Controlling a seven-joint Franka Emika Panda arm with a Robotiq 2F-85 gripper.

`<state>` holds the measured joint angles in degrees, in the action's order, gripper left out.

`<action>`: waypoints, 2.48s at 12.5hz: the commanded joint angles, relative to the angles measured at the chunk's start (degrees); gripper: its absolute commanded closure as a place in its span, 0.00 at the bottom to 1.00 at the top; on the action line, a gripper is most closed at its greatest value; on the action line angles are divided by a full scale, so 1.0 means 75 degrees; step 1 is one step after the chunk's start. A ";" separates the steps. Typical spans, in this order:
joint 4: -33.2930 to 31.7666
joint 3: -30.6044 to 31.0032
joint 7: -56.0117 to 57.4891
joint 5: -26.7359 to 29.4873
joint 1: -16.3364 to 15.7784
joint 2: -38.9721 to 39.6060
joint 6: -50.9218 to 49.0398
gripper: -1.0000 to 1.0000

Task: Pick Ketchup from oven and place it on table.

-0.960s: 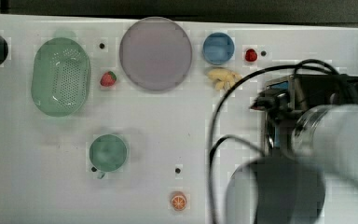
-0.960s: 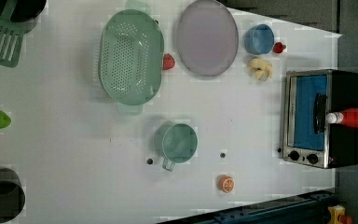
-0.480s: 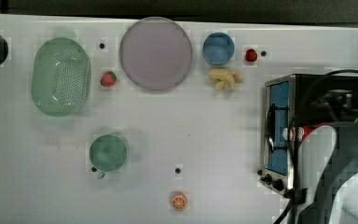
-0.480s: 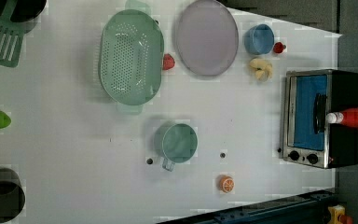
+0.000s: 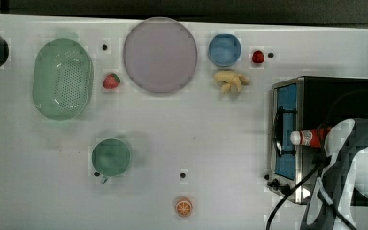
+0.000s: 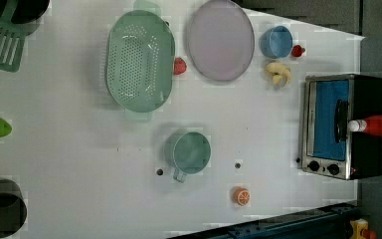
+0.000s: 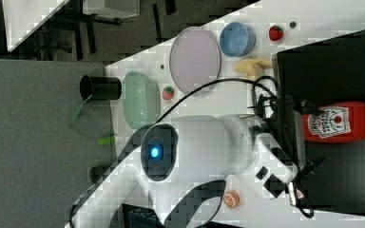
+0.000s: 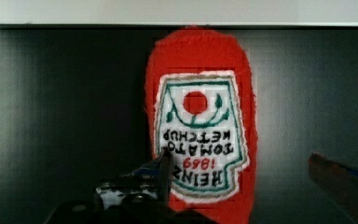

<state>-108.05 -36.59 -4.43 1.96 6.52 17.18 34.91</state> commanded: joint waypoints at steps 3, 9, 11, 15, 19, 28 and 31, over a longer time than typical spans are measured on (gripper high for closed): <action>0.0085 0.0093 0.0169 0.0558 0.0023 0.0117 0.0579 0.00; 0.0075 0.0098 0.0169 0.0748 0.0110 0.0358 0.0560 0.29; 0.0132 0.0098 0.0169 0.0747 0.0103 0.0292 0.0546 0.40; 0.0970 0.0511 0.0170 0.0513 -0.0553 -0.0475 -0.1009 0.40; 0.1235 0.1565 0.0170 0.0431 -0.1331 -0.1287 -0.2332 0.40; -0.0487 0.3775 0.0170 0.0258 -0.1882 -0.1601 -0.1601 0.40; -0.1728 0.3692 0.0170 0.0061 -0.1878 -0.1580 -0.0309 0.40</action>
<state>-119.40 -7.20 -3.83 2.34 -10.34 6.28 29.49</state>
